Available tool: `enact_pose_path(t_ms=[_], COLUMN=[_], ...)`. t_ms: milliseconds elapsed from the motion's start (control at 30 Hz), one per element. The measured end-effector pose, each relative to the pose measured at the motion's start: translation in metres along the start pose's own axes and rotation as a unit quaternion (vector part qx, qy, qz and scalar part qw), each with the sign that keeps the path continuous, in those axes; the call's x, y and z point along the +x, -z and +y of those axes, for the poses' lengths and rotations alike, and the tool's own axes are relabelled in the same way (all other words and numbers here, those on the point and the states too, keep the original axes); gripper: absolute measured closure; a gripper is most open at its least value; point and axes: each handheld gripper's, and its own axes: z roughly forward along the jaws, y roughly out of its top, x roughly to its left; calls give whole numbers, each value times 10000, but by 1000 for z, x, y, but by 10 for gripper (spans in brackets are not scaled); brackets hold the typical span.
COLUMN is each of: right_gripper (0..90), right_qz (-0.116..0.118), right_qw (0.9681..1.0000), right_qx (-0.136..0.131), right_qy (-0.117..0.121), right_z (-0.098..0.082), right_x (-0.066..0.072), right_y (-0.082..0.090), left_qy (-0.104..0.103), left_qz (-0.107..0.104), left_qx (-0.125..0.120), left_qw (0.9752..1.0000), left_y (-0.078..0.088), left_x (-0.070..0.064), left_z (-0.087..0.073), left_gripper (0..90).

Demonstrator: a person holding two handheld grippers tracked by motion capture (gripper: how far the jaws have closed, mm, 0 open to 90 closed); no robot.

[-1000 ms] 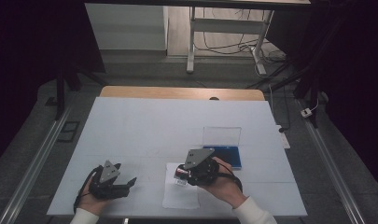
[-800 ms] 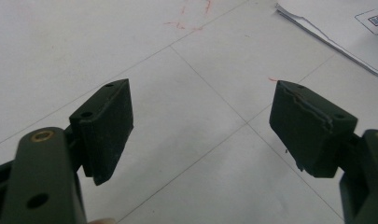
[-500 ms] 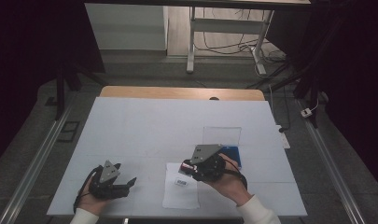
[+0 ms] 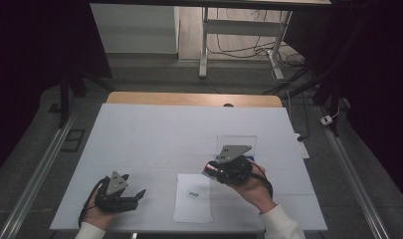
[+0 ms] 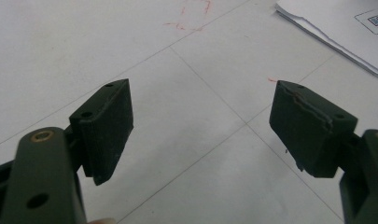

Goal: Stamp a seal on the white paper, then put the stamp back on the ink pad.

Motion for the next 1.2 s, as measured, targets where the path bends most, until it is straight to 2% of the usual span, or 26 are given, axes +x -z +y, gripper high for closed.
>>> enact_pose_path(t_ms=[367, 600, 767, 867, 1200], right_gripper=[700, 699, 699, 699, 699], right_qz=[-428, -752, -880, -924, -896], right_qw=[9985, 9944, 9910, 9894, 9876], right_qx=[144, 512, 685, 796, 973], right_qy=[-302, -531, -739, -783, -841], right_z=[-17, -33, -43, -47, -55], right_x=[-27, -45, -55, -58, -62], right_y=[8, 8, 9, 8, 0], left_qy=[4, 0, 9, 8, 9], left_qz=[-10, -18, -12, -17, -18], left_qx=[1, 2, 0, 5, 4], left_qw=[10000, 10000, 10000, 10000, 10000], left_y=[0, 0, 0, 0, 0], left_x=[0, 0, 0, 0, 0], left_z=[0, 0, 0, 0, 0], left_gripper=[219, 219, 219, 219, 219])
